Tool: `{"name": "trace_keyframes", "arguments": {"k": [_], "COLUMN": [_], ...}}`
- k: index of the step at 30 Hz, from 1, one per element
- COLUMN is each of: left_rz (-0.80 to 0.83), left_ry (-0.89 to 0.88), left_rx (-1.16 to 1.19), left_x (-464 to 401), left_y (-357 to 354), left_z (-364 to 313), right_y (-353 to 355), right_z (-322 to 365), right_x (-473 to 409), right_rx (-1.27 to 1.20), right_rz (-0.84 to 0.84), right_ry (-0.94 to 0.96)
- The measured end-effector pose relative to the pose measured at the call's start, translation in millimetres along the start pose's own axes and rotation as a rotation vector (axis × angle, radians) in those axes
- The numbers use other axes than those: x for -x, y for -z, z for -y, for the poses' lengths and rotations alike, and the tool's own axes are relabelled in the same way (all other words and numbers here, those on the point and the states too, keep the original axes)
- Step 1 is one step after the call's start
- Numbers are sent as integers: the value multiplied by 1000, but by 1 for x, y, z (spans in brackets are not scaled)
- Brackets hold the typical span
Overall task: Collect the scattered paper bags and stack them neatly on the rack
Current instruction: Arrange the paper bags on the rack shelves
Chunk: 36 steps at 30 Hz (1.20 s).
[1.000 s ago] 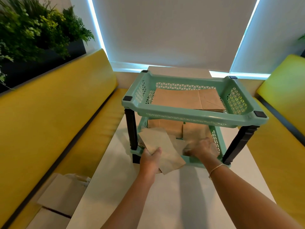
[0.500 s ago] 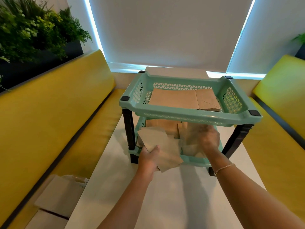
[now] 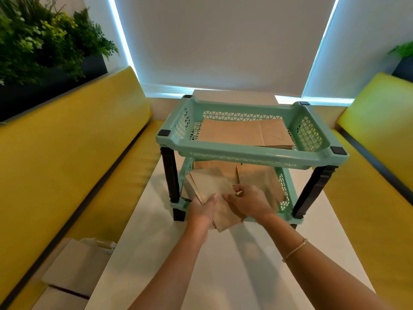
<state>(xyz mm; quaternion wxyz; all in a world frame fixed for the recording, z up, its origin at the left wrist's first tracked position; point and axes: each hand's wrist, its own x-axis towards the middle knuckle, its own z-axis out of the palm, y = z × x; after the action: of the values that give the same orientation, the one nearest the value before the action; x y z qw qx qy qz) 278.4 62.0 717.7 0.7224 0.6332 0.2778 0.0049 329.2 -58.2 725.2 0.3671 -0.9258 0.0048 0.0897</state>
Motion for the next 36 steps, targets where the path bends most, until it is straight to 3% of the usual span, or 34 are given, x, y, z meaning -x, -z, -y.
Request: {"name": "trace_keyframes", "arguments": {"k": [4,8,15,23,36], "left_rz": [-20,-33,-52,-58,-69], "left_ry": [9,20,3,20,17], "left_rx": [16,-12,-24,-36,-49], "left_x": [-1,-4,-7,-7,-5], "left_y": [2,4,8,8,9], "left_z": [-1,0,4,6,5], "right_y": [9,9,0,3,5], "right_z": [-12,-36,-41,-45,-40], "right_x": [-13,-35,-51,-51,-54], "right_rx": [224,392,283,291,313], "right_rz": [-191,-176,-110,-57,-159], "right_ry": [-101,-278,-392,-391,-413]}}
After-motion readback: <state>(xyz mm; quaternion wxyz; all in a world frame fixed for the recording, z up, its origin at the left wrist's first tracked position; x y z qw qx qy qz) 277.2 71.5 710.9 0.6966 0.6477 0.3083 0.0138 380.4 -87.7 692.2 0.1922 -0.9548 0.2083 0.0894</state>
